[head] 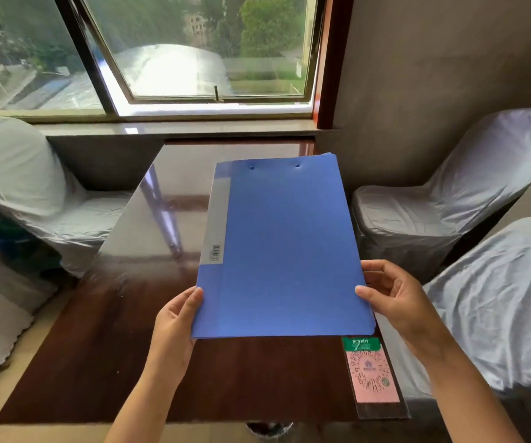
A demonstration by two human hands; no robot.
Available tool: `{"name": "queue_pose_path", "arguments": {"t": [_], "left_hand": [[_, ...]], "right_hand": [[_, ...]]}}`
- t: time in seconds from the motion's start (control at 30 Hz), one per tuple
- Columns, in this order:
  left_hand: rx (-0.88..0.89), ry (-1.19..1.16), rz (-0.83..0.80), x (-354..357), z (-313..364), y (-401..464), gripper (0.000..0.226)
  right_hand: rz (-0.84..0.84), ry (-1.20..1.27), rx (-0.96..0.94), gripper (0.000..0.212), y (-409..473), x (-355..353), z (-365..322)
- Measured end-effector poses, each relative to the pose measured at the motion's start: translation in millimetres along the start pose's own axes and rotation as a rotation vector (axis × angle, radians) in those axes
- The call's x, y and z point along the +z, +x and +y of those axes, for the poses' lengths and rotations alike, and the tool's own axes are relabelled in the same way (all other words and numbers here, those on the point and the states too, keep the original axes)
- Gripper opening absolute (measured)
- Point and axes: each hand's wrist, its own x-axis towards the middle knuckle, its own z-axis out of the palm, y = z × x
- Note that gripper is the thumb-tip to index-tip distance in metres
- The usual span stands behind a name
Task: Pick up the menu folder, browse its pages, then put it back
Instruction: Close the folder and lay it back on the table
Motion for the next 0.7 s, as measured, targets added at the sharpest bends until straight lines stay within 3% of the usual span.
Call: {"name": "queue_pose_path", "arguments": {"t": [0.33,0.47,0.7], "left_hand": [[-0.421,0.279,-0.193,-25.7,-54.2,5.0,0.017],[-0.472,0.415,-0.128,-29.9,-98.2,-4.4,0.014],[-0.489,0.622,-0.043,-39.2,-145.7,-17.8,0.013]], "right_hand": [[-0.027,-0.38,0.255,0.02,10.0,4.1,66.2],[-0.036,-0.602,0.377,0.018,3.1,18.6,113.7],[-0.021,-0.894,0.391,0.019,-7.6,38.9,164.8]]}}
